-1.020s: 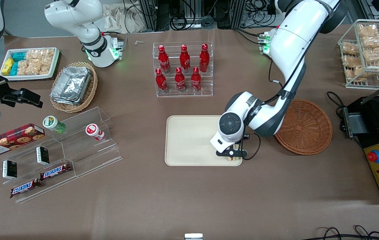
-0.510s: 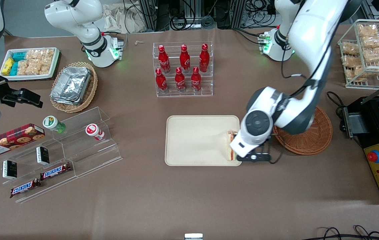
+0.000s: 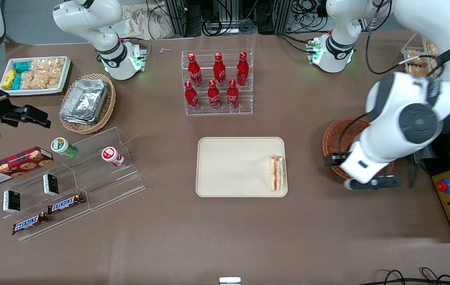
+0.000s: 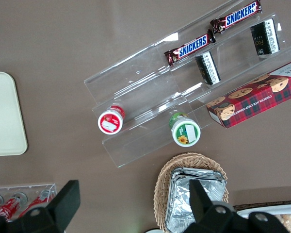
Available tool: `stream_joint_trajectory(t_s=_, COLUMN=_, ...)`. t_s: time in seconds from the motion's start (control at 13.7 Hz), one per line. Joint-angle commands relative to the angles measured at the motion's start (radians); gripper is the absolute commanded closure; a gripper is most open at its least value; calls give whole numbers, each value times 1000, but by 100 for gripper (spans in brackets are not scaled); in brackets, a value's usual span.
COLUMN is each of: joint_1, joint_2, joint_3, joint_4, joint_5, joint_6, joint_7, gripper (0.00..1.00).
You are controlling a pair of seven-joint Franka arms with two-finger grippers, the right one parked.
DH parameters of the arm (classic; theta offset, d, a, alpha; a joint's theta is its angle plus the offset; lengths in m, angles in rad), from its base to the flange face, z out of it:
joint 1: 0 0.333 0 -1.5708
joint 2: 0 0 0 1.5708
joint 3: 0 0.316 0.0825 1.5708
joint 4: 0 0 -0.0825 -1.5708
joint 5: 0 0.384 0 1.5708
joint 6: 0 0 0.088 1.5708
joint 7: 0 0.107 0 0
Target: Place sandwich from basket to tray
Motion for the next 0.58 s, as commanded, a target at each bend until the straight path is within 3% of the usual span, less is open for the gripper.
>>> stream_joint_trajectory(t_s=0.0, joint_1=1, joint_2=-18, joint_3=11, joint_4=58, joint_5=-3, joint_6=-76, joint_7=6, gripper=0)
stream_joint_trajectory(t_s=0.51, joint_1=137, joint_2=-78, joint_3=22, joint_4=85, joint_5=-19, joint_6=-116, joint_7=83, gripper=0)
